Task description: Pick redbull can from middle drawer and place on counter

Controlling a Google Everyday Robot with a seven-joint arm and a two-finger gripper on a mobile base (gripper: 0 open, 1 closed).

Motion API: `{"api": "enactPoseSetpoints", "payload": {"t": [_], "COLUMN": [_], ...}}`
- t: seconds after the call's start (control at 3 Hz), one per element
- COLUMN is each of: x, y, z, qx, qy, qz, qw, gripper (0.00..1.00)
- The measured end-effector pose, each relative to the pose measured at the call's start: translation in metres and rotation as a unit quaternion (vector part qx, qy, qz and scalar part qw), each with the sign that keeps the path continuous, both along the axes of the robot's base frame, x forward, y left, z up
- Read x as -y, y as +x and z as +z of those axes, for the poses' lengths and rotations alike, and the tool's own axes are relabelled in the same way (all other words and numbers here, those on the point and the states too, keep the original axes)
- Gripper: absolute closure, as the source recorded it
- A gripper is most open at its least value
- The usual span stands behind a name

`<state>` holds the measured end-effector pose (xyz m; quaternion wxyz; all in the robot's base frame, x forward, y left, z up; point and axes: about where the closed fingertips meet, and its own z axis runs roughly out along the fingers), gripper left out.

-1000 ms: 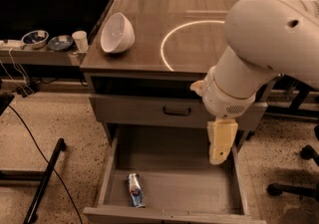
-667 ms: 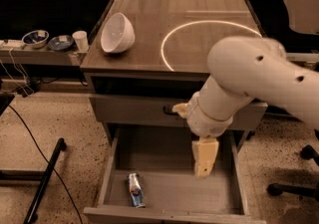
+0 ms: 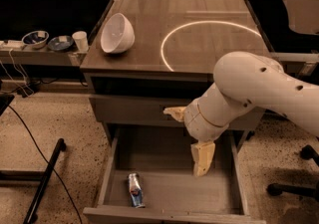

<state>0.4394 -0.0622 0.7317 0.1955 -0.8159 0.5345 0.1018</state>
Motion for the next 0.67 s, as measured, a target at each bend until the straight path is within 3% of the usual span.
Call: {"api": "enactPoseSetpoints", "payload": {"t": [0.33,0.67], "x": [-0.043,-0.093], "y": [-0.005,-0.028], "z": [-0.049,-0.131], "qx": [-0.017,-0.037], "qy": [0.010,0.047], "qz": [0.083,0.200], "qw": [0.9963,0.9779], "gripper": [0.00,0.00]}}
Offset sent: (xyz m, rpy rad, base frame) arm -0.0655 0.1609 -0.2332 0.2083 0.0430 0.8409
